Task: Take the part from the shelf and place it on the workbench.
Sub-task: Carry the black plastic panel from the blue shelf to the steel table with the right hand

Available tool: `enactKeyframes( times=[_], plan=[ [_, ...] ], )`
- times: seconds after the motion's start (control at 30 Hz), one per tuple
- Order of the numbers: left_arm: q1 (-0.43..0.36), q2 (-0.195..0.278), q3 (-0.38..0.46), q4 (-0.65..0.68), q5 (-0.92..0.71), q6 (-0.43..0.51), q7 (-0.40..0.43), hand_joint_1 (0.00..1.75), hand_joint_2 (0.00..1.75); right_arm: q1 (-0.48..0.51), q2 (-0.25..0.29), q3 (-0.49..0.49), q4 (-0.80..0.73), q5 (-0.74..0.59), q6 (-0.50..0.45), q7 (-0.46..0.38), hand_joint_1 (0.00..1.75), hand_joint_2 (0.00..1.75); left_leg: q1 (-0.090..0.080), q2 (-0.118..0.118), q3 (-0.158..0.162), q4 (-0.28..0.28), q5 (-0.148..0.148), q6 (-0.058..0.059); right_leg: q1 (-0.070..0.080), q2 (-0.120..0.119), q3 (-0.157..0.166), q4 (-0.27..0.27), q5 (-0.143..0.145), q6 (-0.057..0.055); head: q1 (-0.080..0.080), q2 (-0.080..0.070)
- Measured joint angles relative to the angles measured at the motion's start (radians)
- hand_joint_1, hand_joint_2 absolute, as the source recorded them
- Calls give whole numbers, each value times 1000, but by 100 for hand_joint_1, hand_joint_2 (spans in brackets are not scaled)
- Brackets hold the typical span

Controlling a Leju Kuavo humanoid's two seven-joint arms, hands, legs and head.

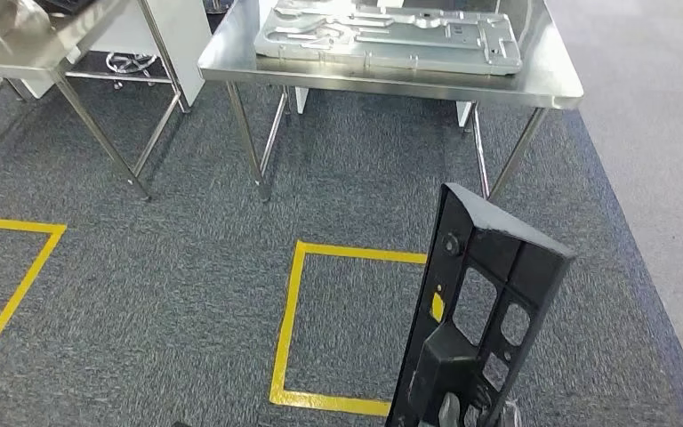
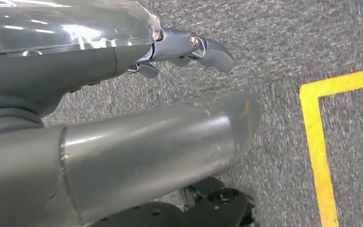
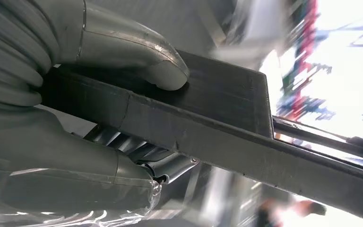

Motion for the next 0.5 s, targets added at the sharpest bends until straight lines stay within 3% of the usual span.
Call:
enactKeyframes(
  times=[0.07,0.13,0.17,0.23,0.27,0.3,0.33,0.4,0.43,0.5],
  plan=[
    [-3,2,-9,0,-11,-7,3,0,0,-21,5,-11,6,58,-118,59,175,175,0,4,8,-9,-4,-12,-1,3,6,-12,-5,-13,-2,0],
    [-7,5,-23,0,-26,-14,7,0,0,-64,12,-32,9,133,-240,102,175,175,2,5,-2,26,-22,-19,-4,5,21,-26,-8,-26,-5,0],
    [-9,8,-30,0,-32,-17,10,0,0,-95,13,-46,10,174,-288,122,175,175,2,5,-27,78,-42,-20,-5,6,30,-31,-11,-33,-8,0],
    [-14,12,-45,0,-42,-21,17,0,0,-163,11,-75,16,257,-360,163,175,175,1,4,-113,221,-86,-21,-1,6,44,-33,-22,-43,-12,0],
    [-15,14,-52,0,-46,-23,21,0,0,-192,9,-87,20,294,-381,180,175,175,1,4,-153,274,-91,-21,2,8,53,-33,-28,-46,-13,0],
    [-16,16,-59,0,-51,-24,26,0,0,-220,6,-97,26,338,-397,197,175,175,0,4,-178,292,-75,-19,5,10,63,-33,-36,-48,-13,0],
    [-17,17,-65,0,-56,-26,31,0,0,-249,2,-104,35,385,-409,214,175,175,-1,4,-184,269,-37,-15,7,12,75,-33,-44,-48,-14,0],
    [-21,20,-80,0,-67,-29,42,0,0,-324,-10,-114,62,500,-426,254,175,175,-8,4,-158,152,61,-1,10,17,99,-34,-61,-45,-15,0],
    [-24,22,-87,0,-72,-31,47,0,0,-366,-16,-118,77,554,-430,273,175,175,-12,5,-140,97,90,7,12,19,106,-34,-68,-41,-15,0],
    [-36,24,-98,0,-78,-34,55,0,0,-438,-26,-120,104,637,-434,300,175,175,-20,4,-121,46,95,20,13,17,111,-35,-74,-30,-14,0]
  ],
)
